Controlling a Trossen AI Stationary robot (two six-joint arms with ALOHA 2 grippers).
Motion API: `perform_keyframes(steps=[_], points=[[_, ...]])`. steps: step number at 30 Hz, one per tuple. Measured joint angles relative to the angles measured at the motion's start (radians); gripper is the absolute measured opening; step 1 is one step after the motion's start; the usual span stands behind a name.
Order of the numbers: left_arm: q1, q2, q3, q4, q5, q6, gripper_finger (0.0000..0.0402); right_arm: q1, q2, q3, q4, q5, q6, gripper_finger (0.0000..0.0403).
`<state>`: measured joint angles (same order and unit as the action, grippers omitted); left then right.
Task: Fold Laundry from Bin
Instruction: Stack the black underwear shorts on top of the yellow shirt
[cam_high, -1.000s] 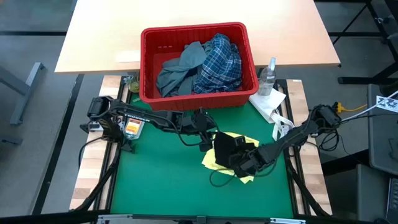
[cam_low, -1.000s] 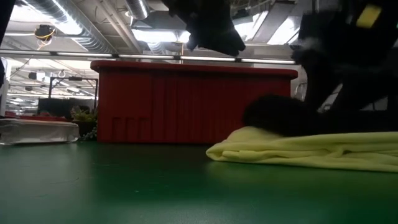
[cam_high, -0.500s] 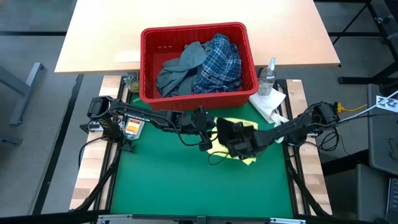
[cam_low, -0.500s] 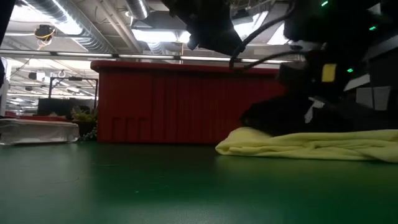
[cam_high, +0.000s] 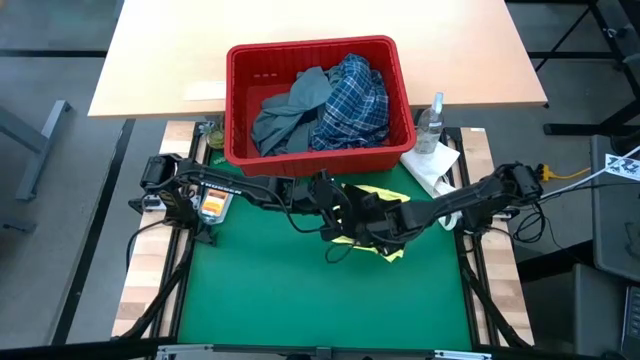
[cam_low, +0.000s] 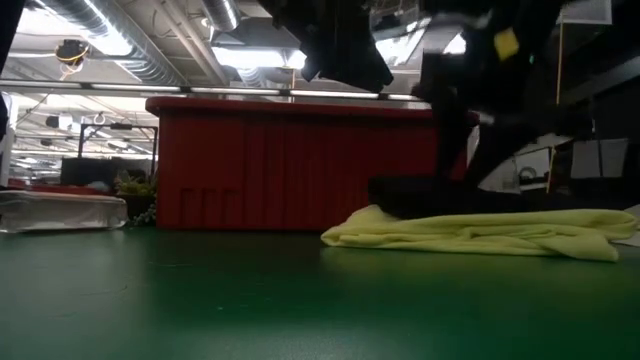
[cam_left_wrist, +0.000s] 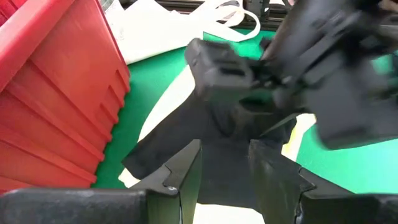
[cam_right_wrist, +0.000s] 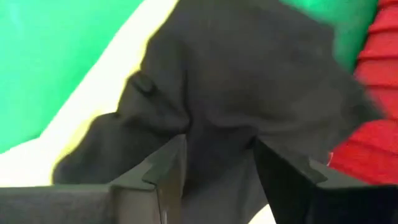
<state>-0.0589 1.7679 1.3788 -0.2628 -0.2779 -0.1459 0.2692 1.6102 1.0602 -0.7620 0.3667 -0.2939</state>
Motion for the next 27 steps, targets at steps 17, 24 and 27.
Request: perform_keyframes(steps=[17,24,27], points=[[-0.028,0.153,-0.001,0.082,0.010,-0.061,0.0128,0.225,-0.003,0.058,-0.276,0.153,0.244,0.0188],[-0.028,0.292,-0.002,0.076,0.010,-0.057,0.0128,0.221,-0.003,-0.156,-0.067,0.127,0.367,0.0188],[-0.027,0.320,-0.001,0.056,0.010,-0.056,0.0128,0.221,-0.003,-0.219,-0.020,0.057,0.392,0.0188]])
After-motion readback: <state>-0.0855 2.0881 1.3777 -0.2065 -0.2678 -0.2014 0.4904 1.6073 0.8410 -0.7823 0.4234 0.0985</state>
